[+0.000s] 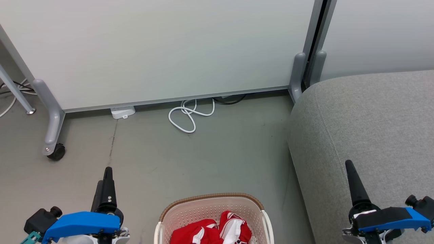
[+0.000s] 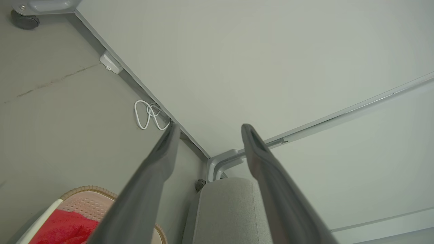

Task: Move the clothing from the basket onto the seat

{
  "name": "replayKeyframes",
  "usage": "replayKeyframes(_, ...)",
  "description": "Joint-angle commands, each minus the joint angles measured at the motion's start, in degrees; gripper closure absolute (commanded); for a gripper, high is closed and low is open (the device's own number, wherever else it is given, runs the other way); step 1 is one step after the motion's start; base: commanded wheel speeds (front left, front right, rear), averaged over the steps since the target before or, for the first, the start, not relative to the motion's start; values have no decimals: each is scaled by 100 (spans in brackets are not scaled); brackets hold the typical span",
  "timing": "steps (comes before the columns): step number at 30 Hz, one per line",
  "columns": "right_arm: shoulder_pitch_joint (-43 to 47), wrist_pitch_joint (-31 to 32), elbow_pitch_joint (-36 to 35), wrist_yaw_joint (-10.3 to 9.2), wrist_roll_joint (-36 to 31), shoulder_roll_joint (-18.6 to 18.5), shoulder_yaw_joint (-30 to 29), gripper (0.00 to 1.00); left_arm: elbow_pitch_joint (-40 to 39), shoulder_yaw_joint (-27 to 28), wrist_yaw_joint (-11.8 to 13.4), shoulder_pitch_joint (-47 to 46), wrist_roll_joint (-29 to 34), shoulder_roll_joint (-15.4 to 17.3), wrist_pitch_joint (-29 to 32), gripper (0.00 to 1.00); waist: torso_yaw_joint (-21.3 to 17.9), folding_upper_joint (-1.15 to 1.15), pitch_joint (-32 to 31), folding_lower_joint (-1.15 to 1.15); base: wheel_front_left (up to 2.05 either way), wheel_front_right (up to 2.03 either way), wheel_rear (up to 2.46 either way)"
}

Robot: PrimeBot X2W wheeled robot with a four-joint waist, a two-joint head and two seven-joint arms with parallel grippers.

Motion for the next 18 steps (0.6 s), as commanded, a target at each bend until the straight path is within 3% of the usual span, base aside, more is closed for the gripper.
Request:
replayKeyframes(1, -91, -59, -96, 11, -153, -32, 15, 0, -107, -31, 33, -76, 178, 53, -46, 0, 1, 0, 0, 0, 0, 0, 0)
replayKeyframes(18, -33, -309, -179, 14, -1839, -42, 53, 0, -109, -291, 108, 28, 1920, 159, -375, 0, 23, 0, -33, 0, 0, 0, 0)
